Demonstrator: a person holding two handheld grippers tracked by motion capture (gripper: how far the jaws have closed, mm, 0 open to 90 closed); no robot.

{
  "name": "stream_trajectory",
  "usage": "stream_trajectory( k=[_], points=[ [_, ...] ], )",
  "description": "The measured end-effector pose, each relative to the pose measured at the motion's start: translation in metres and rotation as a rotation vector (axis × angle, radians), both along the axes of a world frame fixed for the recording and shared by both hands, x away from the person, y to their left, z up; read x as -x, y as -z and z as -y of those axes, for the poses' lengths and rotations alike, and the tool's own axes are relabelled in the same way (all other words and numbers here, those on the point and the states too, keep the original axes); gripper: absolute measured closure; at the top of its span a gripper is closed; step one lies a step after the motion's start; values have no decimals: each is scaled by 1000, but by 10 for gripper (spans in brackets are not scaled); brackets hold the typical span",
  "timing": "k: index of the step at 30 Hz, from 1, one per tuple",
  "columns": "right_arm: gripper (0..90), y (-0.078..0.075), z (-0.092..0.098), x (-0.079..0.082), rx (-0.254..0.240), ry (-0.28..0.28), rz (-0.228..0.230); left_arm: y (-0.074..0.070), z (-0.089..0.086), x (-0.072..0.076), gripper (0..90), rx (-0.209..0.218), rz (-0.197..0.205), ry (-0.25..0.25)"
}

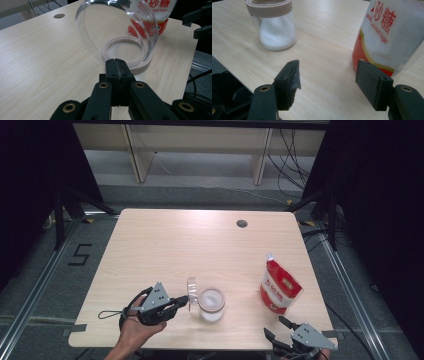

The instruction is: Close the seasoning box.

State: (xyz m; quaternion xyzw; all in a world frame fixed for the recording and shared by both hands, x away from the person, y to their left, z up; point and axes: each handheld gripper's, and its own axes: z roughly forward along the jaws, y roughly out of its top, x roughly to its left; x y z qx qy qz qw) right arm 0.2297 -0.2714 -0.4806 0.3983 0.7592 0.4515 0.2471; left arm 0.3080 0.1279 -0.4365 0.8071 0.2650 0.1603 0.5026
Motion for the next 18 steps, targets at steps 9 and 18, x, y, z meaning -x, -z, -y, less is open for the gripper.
stream_trajectory(
  k=[9, 18],
  points=[
    [366, 0, 0, 0, -2, -5, -2, 0, 6, 0, 895, 0, -5, 5],
    [364, 0, 0, -1, 4, -18, -11, 0, 7, 0, 893, 10, -12, 26]
  ],
)
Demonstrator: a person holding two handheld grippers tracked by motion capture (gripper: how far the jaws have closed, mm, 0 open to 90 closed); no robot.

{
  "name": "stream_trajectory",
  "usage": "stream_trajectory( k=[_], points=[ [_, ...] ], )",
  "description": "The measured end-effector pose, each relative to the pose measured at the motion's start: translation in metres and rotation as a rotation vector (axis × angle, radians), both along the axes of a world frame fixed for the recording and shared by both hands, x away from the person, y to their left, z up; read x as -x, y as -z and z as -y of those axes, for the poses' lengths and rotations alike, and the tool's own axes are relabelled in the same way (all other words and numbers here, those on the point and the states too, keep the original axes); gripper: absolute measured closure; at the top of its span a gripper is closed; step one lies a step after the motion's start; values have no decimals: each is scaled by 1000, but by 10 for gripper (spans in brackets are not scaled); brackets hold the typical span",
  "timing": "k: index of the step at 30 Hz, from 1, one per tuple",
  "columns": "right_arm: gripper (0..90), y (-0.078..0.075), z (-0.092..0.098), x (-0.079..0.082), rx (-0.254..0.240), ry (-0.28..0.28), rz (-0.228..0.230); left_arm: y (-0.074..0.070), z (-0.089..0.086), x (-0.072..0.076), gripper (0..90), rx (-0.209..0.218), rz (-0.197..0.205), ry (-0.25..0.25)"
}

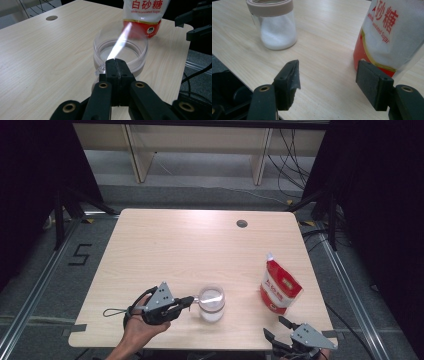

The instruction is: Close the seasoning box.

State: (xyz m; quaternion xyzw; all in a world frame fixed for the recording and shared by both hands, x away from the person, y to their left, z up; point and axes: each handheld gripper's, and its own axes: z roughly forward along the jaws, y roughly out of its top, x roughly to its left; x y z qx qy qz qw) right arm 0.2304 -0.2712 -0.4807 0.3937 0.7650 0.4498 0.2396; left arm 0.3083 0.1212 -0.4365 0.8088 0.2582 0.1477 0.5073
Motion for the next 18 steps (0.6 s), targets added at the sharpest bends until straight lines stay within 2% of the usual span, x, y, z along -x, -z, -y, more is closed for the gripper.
stream_trajectory(
  k=[1, 4, 7, 10, 11, 12, 16, 18],
  points=[
    [363, 0, 0, 0, 0, -1, -1, 1, -1, 0, 888, 15, -4, -2],
    [363, 0, 0, 0, -5, 0, 3, 1, -4, 0, 836, 20, -15, 4],
    [363, 0, 0, 0, -6, -1, 3, 2, -4, 2, 720, 46, -35, 11],
    [362, 0, 0, 0, -4, -1, 2, 3, -7, 3, 621, 37, -19, 23],
    [361, 0, 0, -1, -6, -4, 2, 3, -7, 4, 588, 54, -32, 14],
    [361, 0, 0, 0, -3, -2, 1, 3, -9, 4, 547, 37, -20, 25],
    [357, 0, -1, 0, -8, 4, -5, 6, -14, 10, 373, 78, -59, 18],
    [357, 0, -1, -1, -11, 4, -3, 6, -17, 12, 325, 67, -65, 7]
  ],
)
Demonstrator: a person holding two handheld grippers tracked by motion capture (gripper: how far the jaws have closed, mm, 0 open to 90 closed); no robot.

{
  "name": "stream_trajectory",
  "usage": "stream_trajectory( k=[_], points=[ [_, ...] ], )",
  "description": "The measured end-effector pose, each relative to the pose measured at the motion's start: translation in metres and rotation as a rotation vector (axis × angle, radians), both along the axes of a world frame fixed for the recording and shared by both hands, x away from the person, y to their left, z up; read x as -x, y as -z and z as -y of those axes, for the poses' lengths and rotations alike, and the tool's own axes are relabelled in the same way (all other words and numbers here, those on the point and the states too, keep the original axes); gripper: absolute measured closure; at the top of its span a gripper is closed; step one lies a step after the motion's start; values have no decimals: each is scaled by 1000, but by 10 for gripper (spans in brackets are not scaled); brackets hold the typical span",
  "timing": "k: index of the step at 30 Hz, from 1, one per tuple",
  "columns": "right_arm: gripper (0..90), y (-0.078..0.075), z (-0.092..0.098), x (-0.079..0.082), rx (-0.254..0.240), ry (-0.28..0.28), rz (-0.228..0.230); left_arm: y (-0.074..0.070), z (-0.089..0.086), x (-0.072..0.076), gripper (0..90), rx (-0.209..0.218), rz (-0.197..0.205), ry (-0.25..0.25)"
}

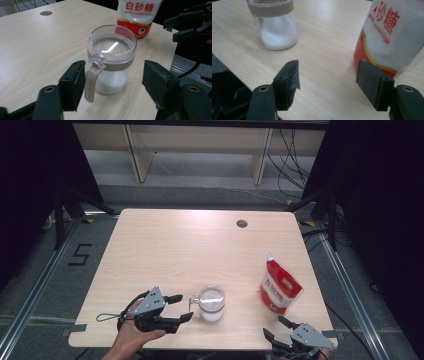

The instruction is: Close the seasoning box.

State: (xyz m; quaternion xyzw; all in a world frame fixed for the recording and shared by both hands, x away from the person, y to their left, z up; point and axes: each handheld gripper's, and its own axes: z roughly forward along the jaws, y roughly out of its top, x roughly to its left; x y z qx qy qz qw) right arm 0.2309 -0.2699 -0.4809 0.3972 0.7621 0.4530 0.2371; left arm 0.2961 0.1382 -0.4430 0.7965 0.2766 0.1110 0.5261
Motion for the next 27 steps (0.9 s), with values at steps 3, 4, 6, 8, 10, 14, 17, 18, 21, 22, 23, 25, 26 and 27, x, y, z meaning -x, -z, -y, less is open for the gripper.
stream_trajectory(
  k=[3, 4, 6, 8, 10, 14, 17, 18, 21, 22, 23, 25, 26, 27],
  points=[
    [356, 0, 0, 0, 6, 2, 2, 4, -5, 2, 288, 0, -5, -8],
    [355, 0, -1, 0, -4, -1, -4, 4, -7, 1, 279, -9, -2, -6],
    [355, 0, -1, 0, 4, -7, -8, 7, -9, 3, 267, 3, -20, -23],
    [354, 0, -1, 0, 4, -2, -4, 8, -12, 4, 256, -1, -27, -37],
    [353, 0, -1, 0, 8, -5, -10, 11, -15, 4, 249, -2, -35, -40],
    [350, 0, -1, 0, 8, -6, -11, 17, -20, 5, 237, -11, -55, -34],
    [350, 0, -1, 0, 8, -12, -7, 22, -22, 7, 221, -27, -59, -52],
    [350, 1, -2, 0, 6, -9, -8, 24, -22, 8, 221, -19, -73, -60],
    [347, 0, -3, 0, -3, -8, -13, 27, -26, 10, 219, -34, -78, -73],
    [346, 0, -2, -1, 5, -14, -4, 29, -26, 10, 218, -37, -78, -66],
    [346, 0, -2, -1, 11, -15, 2, 30, -27, 11, 217, -43, -77, -69],
    [345, 0, -3, 1, 9, -1, -29, 33, -28, 12, 216, -55, -76, -68],
    [345, 0, -3, 0, 18, -7, -16, 34, -28, 13, 214, -57, -79, -76],
    [345, 1, -3, -1, 14, -19, -14, 35, -30, 12, 214, -63, -76, -66]
  ],
)
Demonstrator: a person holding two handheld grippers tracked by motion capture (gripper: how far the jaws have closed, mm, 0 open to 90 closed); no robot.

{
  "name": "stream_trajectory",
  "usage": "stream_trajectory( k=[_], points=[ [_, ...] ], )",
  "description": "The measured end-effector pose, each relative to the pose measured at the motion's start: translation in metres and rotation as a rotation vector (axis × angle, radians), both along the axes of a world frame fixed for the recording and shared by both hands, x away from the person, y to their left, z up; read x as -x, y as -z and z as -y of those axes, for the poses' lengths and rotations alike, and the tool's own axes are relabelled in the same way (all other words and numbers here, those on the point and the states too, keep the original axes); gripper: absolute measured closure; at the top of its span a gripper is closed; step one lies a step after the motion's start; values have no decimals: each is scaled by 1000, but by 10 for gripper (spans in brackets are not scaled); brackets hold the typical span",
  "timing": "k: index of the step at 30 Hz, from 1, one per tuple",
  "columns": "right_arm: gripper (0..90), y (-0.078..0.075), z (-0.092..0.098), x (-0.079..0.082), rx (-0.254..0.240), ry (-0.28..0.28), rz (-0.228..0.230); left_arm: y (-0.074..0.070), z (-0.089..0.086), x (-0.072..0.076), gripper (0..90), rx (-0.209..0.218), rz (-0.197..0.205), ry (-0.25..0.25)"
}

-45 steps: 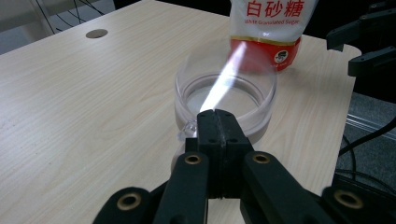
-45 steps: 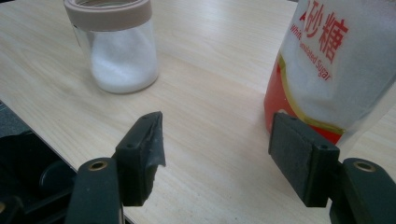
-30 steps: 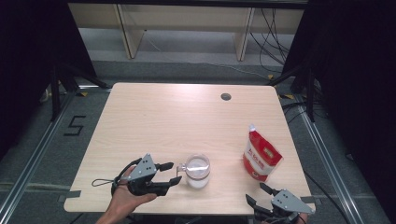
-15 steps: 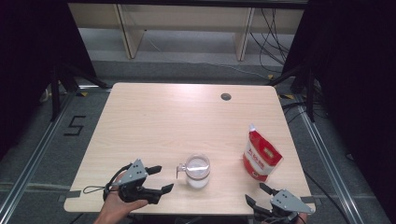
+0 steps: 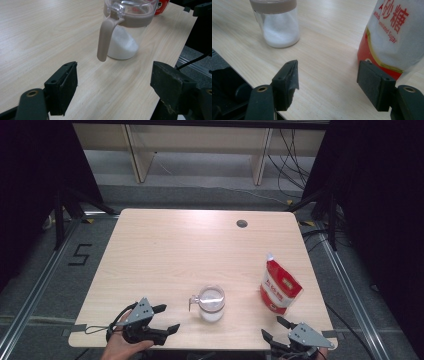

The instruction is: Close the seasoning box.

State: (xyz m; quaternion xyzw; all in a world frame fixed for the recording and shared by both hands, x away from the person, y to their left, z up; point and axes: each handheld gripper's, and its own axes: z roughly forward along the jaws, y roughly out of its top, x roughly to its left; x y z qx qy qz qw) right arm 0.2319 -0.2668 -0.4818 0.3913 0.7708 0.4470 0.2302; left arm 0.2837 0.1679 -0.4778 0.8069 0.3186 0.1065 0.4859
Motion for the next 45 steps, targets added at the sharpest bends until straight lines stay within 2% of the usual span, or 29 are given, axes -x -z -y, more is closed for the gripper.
stream_trajectory(
  k=[2, 4, 10, 12, 13, 14, 15, 16, 17, 18, 19, 21, 22, 24, 25, 26, 28, 30, 31, 32, 33, 34, 35, 36, 37, 39, 42, 44, 45],
  points=[
    [344, 0, 0, 0, 4, 5, -2, 2, 0, 2, 213, 14, -7, -18],
    [343, 0, 0, 0, 8, 2, 1, 3, -2, 3, 210, -15, -6, -19],
    [337, 0, 0, -1, 2, -2, -4, 8, -7, 7, 207, -22, 10, -19],
    [335, 0, 0, -1, 7, 1, -2, 9, -9, 9, 205, -18, 1, -26],
    [332, 0, -2, 2, -4, 20, -28, 9, -10, 11, 204, -26, -6, -37],
    [328, 1, -2, 0, -2, 3, -23, 9, -11, 12, 200, -34, -4, -39],
    [323, 1, -1, -2, 19, -13, 4, 10, -12, 12, 197, -32, -7, -38],
    [317, 1, -1, -1, 12, -15, -8, 10, -14, 13, 195, -36, -5, -42],
    [313, 2, -3, 0, 8, -3, -37, 11, -14, 14, 195, -17, -6, -49],
    [309, 2, -3, -2, 16, -36, -21, 11, -16, 15, 195, -23, -15, -52],
    [308, 3, -3, -2, 13, -37, -19, 11, -19, 15, 195, -43, -5, -49],
    [293, 3, -3, -2, 24, -36, 5, 14, -19, 16, 195, -14, -17, -65],
    [285, 2, -4, -1, 15, -36, -19, 13, -21, 16, 195, -25, -20, -63],
    [280, 3, -4, -3, 28, -43, -14, 14, -21, 18, 195, -19, -25, -72],
    [278, 4, -3, -4, 31, -46, 4, 14, -23, 18, 194, -41, -17, -62],
    [276, 3, -4, -3, 24, -46, -15, 14, -23, 20, 194, -42, -18, -69],
    [269, 3, -4, -3, 25, -43, -15, 17, -21, 21, 194, -29, -16, -67],
    [269, 4, -4, -3, 29, -36, -16, 18, -21, 23, 194, -53, -22, -60],
    [268, 4, -5, -3, 29, -36, -32, 19, -20, 23, 194, -59, -26, -57],
    [267, 4, -5, -3, 32, -43, -30, 21, -19, 23, 194, -60, -20, -55],
    [267, 4, -5, -3, 31, -50, -33, 21, -17, 23, 194, -59, -31, -59],
    [267, 5, -4, -5, 48, -54, -2, 22, -18, 22, 194, -87, -18, -51],
    [266, 5, -5, -4, 43, -52, -20, 23, -16, 23, 194, -80, -19, -60],
    [265, 5, -5, -4, 39, -56, -33, 23, -16, 22, 194, -91, -17, -54],
    [263, 5, -5, -3, 42, -49, -35, 24, -16, 22, 194, -95, -18, -58],
    [261, 5, -5, -3, 44, -49, -36, 25, -14, 23, 194, -69, -23, -63],
    [259, 5, -4, -4, 52, -49, -21, 24, -16, 22, 194, -93, -16, -56],
    [258, 5, -5, -3, 45, -48, -38, 24, -16, 22, 194, -89, -20, -62],
    [257, 5, -5, -4, 57, -48, -22, 24, -16, 22, 194, -88, -21, -63]
  ],
)
